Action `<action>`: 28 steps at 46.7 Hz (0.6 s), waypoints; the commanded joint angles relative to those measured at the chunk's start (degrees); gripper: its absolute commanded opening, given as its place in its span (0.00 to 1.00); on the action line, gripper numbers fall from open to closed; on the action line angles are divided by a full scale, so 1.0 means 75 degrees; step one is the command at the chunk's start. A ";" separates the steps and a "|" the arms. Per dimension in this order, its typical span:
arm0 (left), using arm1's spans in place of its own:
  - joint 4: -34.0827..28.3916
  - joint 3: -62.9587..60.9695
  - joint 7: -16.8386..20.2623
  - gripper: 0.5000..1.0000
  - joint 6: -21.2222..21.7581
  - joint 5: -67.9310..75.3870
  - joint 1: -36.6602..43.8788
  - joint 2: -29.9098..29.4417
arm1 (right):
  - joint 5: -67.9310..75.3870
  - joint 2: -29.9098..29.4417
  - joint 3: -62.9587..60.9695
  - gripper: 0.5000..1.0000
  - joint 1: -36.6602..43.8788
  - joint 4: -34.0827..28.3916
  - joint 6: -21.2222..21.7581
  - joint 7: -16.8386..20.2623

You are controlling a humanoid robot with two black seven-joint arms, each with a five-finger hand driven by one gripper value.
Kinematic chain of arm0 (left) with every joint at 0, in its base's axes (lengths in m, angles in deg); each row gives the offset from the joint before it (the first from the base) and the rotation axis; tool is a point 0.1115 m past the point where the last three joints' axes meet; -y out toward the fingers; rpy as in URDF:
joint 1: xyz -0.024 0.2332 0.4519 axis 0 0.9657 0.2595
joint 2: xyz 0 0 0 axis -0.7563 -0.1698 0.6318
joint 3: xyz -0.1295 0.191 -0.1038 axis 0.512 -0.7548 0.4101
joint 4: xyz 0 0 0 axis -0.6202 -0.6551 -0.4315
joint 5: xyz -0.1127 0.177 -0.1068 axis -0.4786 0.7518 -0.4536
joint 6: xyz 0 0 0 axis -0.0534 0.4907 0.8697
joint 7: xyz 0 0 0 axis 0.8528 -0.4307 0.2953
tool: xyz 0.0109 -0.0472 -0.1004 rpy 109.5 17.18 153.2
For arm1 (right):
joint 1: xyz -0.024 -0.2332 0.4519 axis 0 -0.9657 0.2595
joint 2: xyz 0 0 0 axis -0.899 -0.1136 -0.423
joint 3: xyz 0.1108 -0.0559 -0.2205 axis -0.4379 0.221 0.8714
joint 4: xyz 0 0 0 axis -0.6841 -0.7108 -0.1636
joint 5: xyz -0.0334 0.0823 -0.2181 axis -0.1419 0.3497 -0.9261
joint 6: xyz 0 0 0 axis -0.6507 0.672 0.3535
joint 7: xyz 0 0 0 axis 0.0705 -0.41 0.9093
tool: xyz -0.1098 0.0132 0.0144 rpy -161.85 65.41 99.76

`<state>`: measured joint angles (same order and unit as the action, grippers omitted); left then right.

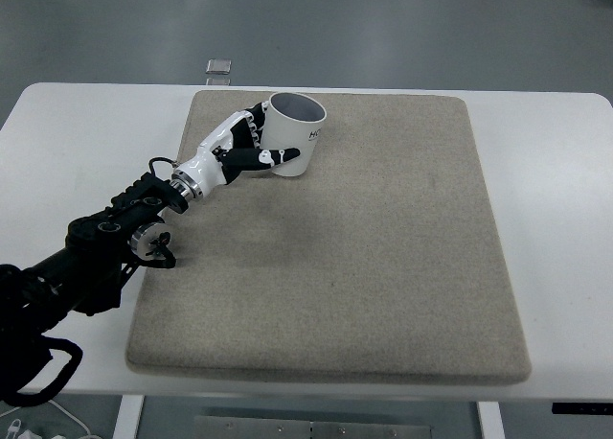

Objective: Flip white cup upright
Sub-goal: 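Lower the upright cup onto the pad with the left hand, then open the left hand fingers to release the upright cup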

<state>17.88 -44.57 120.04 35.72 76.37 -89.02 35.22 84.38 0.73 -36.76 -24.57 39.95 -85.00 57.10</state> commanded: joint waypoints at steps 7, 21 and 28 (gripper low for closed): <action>-0.0025 -0.0047 0.0000 0.47 0.0013 0.0000 0.0000 0.0003 | -0.0001 0.0000 0.0000 0.86 0.0000 0.0010 -0.0011 0.0000; -0.0014 -0.0047 0.0000 0.99 0.0071 0.0000 -0.0024 0.0085 | 0.0011 0.0000 -0.0011 0.86 -0.0035 0.0010 -0.0023 0.0000; -0.0014 -0.0035 0.0000 0.99 0.0107 -0.0012 -0.0024 0.0109 | 0.0011 0.0000 -0.0011 0.86 -0.0046 0.0010 -0.0023 0.0000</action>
<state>17.77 -44.90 120.04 36.50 76.30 -89.21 36.03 84.47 0.73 -36.82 -24.93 40.04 -85.17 57.10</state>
